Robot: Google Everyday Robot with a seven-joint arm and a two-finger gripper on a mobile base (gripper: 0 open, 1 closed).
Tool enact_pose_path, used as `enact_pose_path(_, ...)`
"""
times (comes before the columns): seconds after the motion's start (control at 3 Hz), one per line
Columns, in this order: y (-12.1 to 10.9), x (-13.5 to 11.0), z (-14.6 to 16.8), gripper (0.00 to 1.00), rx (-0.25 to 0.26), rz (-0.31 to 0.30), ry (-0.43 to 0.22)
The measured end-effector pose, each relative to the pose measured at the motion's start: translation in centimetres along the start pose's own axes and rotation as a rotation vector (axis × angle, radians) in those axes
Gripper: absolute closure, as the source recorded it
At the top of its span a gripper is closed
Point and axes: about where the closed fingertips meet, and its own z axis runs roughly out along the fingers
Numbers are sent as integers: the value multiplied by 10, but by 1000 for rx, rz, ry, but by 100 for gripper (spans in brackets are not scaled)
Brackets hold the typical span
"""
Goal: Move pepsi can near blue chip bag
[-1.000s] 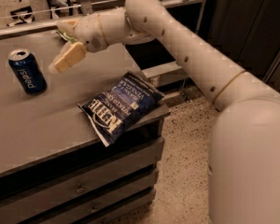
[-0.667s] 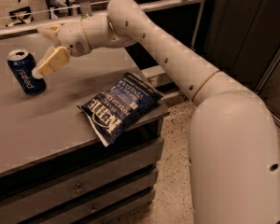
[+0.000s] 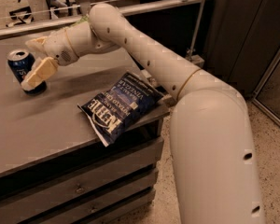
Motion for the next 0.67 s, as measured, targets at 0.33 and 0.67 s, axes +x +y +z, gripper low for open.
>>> enact_pose_path(0.33, -3, 8, 4, 16, 16, 9, 25)
enact_pose_path(0.67, -6, 13, 4, 39, 41, 20, 33)
